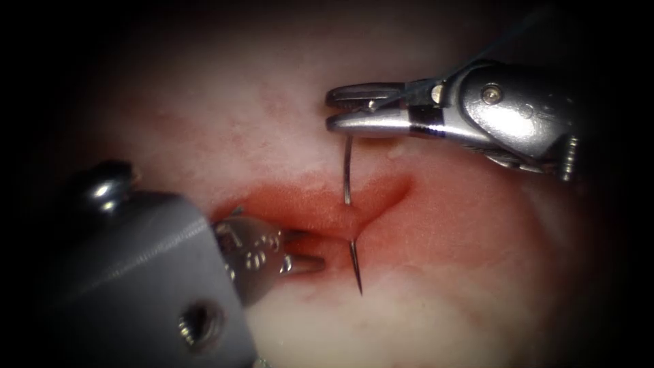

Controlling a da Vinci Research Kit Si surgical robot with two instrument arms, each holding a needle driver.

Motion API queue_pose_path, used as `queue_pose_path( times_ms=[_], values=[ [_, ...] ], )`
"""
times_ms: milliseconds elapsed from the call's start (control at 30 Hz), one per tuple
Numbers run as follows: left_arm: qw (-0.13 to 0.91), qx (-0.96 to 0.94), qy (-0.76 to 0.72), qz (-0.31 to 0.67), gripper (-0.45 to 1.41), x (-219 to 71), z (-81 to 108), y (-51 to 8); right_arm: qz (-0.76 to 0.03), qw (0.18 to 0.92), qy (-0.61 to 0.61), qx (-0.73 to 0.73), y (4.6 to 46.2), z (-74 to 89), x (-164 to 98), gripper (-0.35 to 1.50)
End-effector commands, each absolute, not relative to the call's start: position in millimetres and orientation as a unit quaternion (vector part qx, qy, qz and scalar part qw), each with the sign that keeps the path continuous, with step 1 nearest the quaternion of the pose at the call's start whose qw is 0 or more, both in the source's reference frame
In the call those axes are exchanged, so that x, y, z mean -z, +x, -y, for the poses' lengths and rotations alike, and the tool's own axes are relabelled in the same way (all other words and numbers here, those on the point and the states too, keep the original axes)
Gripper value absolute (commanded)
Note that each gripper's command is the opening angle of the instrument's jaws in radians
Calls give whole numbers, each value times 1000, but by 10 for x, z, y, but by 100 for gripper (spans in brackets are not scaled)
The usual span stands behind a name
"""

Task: Wound Closure
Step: Throw the needle through the top of the incision, then pull the needle through the skin with the left tool.

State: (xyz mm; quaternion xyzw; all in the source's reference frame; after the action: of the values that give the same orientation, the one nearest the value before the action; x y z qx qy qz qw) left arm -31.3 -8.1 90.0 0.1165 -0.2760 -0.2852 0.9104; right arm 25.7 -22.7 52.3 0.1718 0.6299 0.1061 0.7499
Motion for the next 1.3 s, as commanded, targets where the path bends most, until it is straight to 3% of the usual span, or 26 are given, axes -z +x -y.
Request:
queue_pose_path(
  times_ms=[33, 233, 767, 967, 1033, 1067, 1267, 1300],
  values=[
    [910, 286, 114, 277, -3, -898, 71, -317, -622, 743, 202, -142, 269, 223, -516, -35],
    [910, 285, 115, 278, -3, -896, 70, -317, -568, 709, 302, -290, 269, 225, -516, -35],
    [910, 286, 116, 278, -3, -893, 74, -318, -488, 641, 447, -389, 273, 249, -538, -35],
    [910, 284, 120, 278, -1, -892, 76, -318, -502, 626, 449, -394, 275, 250, -544, -35],
    [910, 280, 127, 279, 4, -891, 77, -316, -549, 660, 379, -345, 275, 248, -544, -35],
    [910, 277, 134, 280, 4, -889, 78, -313, -575, 681, 322, -319, 275, 248, -544, -32],
    [887, 325, 181, 273, 7, -861, 80, -293, -601, 716, 183, -306, 274, 246, -542, 69],
    [884, 331, 188, 272, 14, -857, 79, -291, -602, 720, 168, -303, 274, 245, -541, 73]
  ],
)
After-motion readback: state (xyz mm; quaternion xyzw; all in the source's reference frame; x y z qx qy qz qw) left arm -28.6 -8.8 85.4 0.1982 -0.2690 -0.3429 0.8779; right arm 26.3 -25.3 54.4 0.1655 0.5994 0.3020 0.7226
